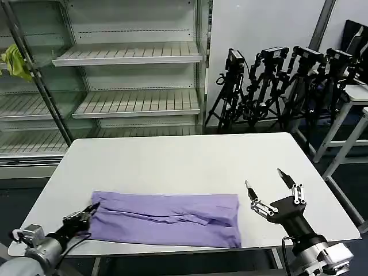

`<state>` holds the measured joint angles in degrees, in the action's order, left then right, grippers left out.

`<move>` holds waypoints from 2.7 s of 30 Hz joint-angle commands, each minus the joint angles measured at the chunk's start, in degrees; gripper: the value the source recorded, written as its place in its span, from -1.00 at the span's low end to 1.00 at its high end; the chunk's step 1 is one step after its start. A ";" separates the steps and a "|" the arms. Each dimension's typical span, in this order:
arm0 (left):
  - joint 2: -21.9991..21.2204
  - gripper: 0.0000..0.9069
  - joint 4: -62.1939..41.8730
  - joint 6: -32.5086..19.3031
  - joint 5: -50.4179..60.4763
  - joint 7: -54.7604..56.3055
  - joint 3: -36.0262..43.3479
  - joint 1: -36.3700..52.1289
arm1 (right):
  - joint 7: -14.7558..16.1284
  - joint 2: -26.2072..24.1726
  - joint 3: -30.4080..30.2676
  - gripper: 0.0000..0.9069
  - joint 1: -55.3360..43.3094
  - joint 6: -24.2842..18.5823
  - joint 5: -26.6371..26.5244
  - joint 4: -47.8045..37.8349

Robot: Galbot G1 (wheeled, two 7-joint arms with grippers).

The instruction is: Fold and organize the clothes.

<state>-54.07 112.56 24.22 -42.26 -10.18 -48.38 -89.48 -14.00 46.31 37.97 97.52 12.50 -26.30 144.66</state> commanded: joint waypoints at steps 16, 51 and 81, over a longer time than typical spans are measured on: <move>1.99 -0.89 11.86 6.92 -9.88 4.99 -5.77 -2.15 | 0.02 -0.72 -1.91 1.00 -5.44 0.30 -2.17 -3.80; -11.76 -0.87 8.37 8.59 -11.36 7.35 25.90 20.08 | -0.23 0.03 0.10 1.00 4.26 -0.25 2.14 -4.59; -11.24 -0.87 14.32 8.81 -8.72 7.83 30.09 15.08 | -0.18 1.02 1.51 1.00 7.36 -0.97 3.67 -2.00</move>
<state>-64.87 126.25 33.00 -52.35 -2.31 -19.68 -74.28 -14.17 47.19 39.40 104.21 11.61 -23.01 142.41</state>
